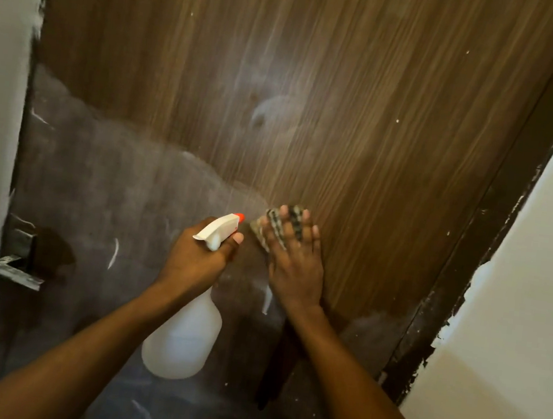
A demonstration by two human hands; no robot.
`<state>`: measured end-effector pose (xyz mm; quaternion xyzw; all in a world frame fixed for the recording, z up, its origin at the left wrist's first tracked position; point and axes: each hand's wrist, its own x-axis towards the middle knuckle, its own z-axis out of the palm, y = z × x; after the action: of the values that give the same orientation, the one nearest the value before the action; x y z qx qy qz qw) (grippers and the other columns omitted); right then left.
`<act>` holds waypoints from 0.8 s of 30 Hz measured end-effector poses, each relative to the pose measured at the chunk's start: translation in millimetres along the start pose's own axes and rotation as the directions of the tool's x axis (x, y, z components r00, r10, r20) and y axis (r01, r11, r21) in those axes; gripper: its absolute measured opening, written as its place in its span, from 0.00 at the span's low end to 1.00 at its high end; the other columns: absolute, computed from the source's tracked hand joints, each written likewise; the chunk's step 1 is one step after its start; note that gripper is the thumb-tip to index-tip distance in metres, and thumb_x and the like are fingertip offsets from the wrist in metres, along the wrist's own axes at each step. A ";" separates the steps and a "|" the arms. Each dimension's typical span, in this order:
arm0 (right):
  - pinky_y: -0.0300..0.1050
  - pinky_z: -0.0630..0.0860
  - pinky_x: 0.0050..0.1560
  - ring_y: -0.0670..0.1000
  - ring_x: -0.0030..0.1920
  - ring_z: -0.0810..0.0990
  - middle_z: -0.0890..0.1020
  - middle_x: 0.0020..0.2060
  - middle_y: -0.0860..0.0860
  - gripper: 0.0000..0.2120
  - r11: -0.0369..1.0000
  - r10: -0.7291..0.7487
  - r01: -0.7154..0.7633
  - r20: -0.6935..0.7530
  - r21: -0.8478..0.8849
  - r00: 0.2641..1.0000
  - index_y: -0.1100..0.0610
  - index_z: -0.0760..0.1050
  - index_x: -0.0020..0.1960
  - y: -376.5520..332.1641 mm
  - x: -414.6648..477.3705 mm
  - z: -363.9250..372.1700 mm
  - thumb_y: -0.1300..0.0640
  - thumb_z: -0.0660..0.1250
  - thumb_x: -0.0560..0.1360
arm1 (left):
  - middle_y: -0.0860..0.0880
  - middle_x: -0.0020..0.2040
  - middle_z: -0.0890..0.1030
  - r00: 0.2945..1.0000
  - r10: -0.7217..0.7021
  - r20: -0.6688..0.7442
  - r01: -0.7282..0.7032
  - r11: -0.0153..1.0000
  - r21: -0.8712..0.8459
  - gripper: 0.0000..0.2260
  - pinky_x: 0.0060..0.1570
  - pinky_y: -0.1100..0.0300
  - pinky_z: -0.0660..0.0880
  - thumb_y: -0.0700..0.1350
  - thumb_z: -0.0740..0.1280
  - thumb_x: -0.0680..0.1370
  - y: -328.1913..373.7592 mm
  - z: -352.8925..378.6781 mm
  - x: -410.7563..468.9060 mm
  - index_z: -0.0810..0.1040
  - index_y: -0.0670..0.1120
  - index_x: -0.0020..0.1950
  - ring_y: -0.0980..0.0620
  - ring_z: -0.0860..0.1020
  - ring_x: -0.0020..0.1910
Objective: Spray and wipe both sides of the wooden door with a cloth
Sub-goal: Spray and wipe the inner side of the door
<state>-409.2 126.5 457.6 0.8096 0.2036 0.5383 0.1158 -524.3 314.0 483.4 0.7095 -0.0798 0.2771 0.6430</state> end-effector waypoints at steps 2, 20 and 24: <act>0.59 0.53 0.78 0.61 0.80 0.51 0.56 0.80 0.52 0.32 0.997 -0.081 0.081 0.016 -0.015 0.997 0.46 0.56 0.80 4.7 -26.8 5.4 0.53 0.64 0.80 | 0.43 0.51 0.82 1.000 -0.011 0.006 0.011 1.000 0.003 0.18 0.42 0.55 0.77 0.50 0.68 0.75 -2.6 -9.6 2.7 0.75 0.48 0.64 0.45 0.81 0.49; 0.61 0.55 0.76 0.59 0.80 0.49 0.58 0.79 0.52 0.30 0.987 0.156 -0.156 0.012 0.027 0.988 0.45 0.61 0.78 -42.4 -6.7 8.0 0.52 0.63 0.78 | 0.44 0.55 0.80 0.998 -0.064 -0.024 0.066 0.993 0.097 0.21 0.52 0.46 0.78 0.53 0.66 0.75 -10.0 -113.7 30.1 0.72 0.49 0.66 0.45 0.79 0.53; 0.65 0.53 0.75 0.67 0.77 0.55 0.61 0.78 0.58 0.27 0.943 0.330 -0.328 -0.031 0.062 0.944 0.51 0.66 0.76 -74.2 57.3 -1.5 0.52 0.59 0.77 | 0.43 0.58 0.79 0.995 -0.097 -0.031 0.100 0.989 0.113 0.22 0.56 0.42 0.77 0.53 0.66 0.75 -11.7 -126.4 38.9 0.71 0.47 0.66 0.44 0.79 0.55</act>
<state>-406.5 218.6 475.3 0.8239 0.0829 0.5606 -0.0024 -523.1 446.2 494.9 0.7447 -0.0206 0.2582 0.6150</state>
